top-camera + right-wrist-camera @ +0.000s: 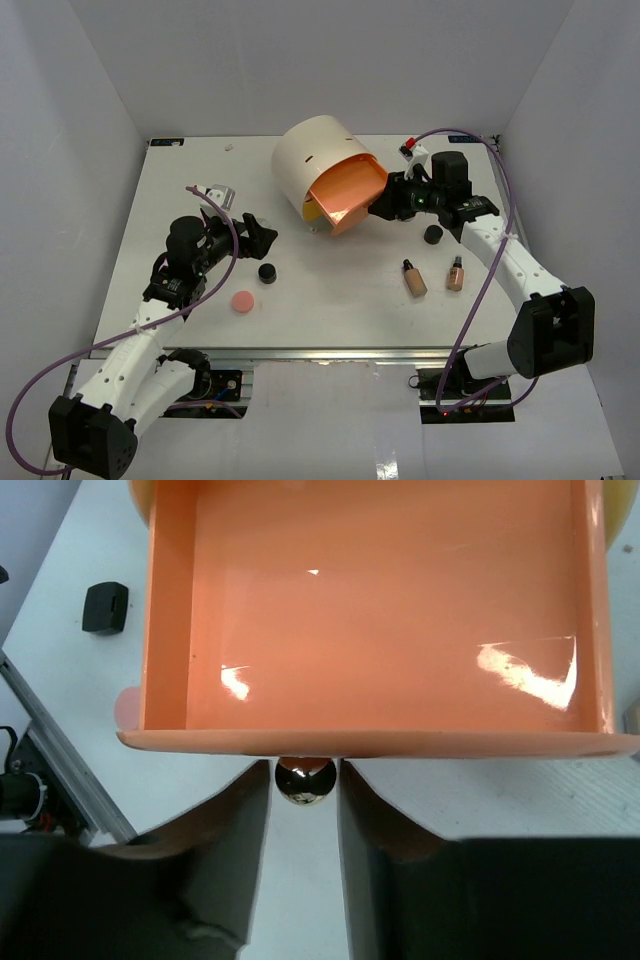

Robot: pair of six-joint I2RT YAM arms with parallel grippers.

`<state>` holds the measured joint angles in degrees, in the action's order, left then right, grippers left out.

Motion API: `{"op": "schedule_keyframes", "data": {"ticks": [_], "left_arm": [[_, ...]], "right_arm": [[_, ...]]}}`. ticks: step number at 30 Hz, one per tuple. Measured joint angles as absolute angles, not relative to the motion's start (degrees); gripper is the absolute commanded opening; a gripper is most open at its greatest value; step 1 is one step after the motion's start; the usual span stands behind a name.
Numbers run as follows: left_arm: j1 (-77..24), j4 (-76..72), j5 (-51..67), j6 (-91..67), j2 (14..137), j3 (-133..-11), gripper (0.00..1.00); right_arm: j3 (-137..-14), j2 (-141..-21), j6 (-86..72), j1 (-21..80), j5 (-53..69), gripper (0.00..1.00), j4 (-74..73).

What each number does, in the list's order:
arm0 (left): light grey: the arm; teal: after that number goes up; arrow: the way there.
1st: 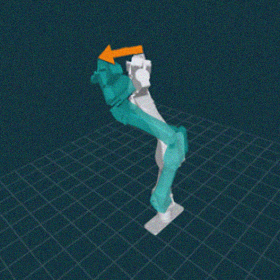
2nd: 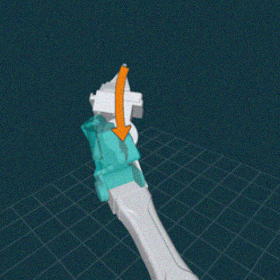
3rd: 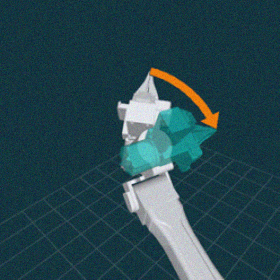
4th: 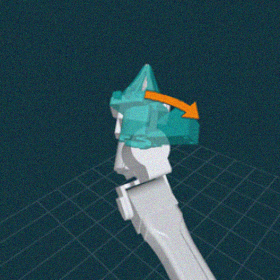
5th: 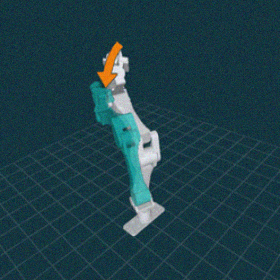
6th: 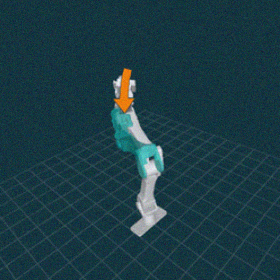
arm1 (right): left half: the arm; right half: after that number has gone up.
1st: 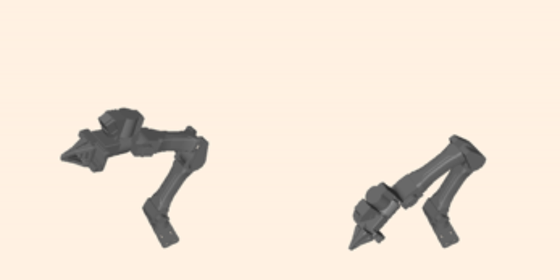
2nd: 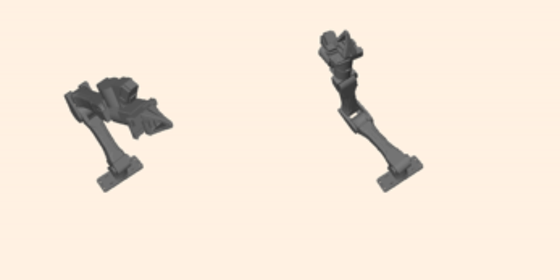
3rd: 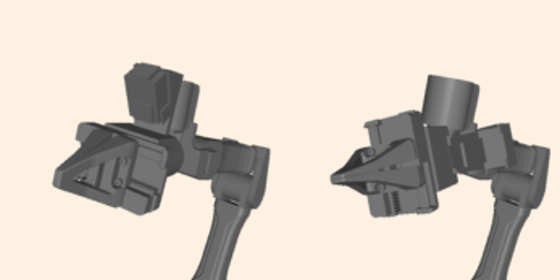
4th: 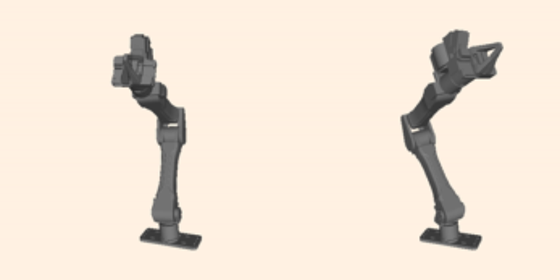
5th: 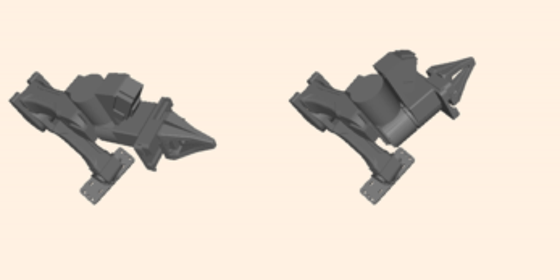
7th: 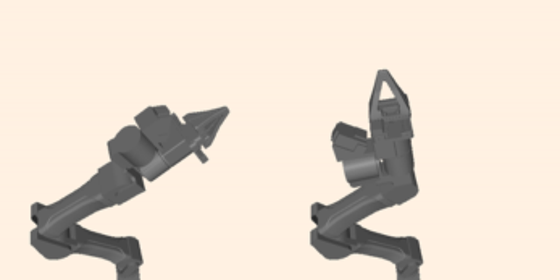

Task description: Organize the makeup

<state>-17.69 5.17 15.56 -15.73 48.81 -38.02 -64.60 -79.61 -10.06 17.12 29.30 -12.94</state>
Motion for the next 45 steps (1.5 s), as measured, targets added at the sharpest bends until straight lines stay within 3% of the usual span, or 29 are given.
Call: {"op": "schedule_keyframes", "data": {"ticks": [3,8,14,25,45], "left_arm": [[-17.7,5.2,15.8,-15.7,49.1,-38.0,0.98],[-17.7,5.2,16.8,-15.7,49.7,-38.0,0.98],[-17.7,5.2,18.3,-16.1,51.6,-38.3,0.98],[-18.2,8.5,19.7,-18.3,59.9,-40.5,0.94],[-29.2,25.3,-5.7,-22.5,80.2,-46.4,0.87]], "right_arm": [[-64.6,-79.6,-10.0,16.4,29.5,0.89,-12.6],[-63.1,-79.3,-9.7,15.1,30.8,0.98,-11.4],[-60.4,-77.7,-6.0,11.8,36.9,0.9,-10.9],[-50.1,-66.5,5.4,5.1,51.2,0.9,-10.8],[-43.2,-53.7,11.9,-3.3,59.8,0.9,-10.4]]}}
